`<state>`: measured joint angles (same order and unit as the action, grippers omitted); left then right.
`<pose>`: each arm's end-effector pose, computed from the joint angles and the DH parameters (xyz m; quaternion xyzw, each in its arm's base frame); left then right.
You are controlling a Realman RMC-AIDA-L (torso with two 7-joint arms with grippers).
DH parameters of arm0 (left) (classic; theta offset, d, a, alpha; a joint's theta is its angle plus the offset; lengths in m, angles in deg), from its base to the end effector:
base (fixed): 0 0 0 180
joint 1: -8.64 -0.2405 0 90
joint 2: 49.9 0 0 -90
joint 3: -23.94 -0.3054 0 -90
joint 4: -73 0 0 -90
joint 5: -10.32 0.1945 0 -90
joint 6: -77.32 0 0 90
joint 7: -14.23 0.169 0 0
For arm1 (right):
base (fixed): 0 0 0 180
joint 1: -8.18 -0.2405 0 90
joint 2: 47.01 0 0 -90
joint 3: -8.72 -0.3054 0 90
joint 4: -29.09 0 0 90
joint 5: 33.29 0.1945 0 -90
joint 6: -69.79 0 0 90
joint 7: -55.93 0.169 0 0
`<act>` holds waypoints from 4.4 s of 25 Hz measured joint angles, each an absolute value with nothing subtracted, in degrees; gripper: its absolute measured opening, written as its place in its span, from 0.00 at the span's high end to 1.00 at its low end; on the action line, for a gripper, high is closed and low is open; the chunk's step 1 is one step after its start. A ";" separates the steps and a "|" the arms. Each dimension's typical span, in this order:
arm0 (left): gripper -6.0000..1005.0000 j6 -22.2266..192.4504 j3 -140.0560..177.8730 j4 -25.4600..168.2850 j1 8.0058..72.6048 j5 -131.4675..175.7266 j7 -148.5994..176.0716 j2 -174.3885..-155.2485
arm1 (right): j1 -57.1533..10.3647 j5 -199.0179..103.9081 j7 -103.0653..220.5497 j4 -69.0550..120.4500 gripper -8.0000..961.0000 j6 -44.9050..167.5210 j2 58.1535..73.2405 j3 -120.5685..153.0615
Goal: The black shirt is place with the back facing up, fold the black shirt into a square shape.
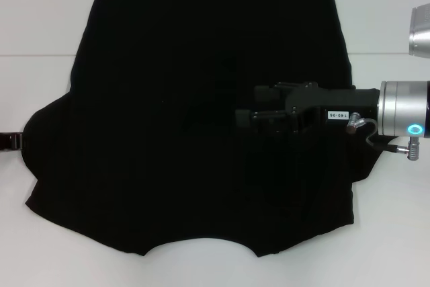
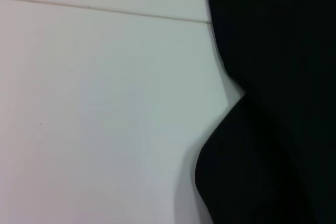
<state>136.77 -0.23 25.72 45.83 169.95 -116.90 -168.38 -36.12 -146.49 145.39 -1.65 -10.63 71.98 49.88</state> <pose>-0.3927 0.4143 0.0291 -0.7277 -0.5638 -0.0087 0.3905 0.2051 0.4140 -0.0669 -0.9305 0.2443 0.2528 0.1026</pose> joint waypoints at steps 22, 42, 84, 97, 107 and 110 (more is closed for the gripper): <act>1.00 133.56 5.50 22.77 45.75 169.98 -116.93 -167.26 | -35.67 -145.06 145.26 -1.27 0.09 -9.10 72.32 49.34; 1.00 133.55 7.05 21.04 43.91 170.03 -117.26 -167.35 | -35.44 -144.37 145.40 -1.29 0.18 -9.08 72.42 49.61; 0.88 148.98 -13.59 22.78 46.12 143.60 -104.30 -172.22 | -31.25 -138.27 145.07 -1.96 0.19 -9.24 70.59 48.70; 0.35 162.80 -12.92 27.08 41.81 123.22 -71.18 -172.48 | -29.89 -147.70 183.30 -3.38 0.19 -8.66 59.81 48.86; 0.10 164.19 -18.45 32.44 42.15 123.34 -50.62 -173.57 | -29.32 -161.37 199.93 -3.52 0.19 -8.35 56.52 48.16; 0.05 164.27 -19.99 32.45 42.15 123.39 -49.16 -173.74 | -30.43 -165.37 201.69 -3.22 0.20 -8.19 56.87 48.37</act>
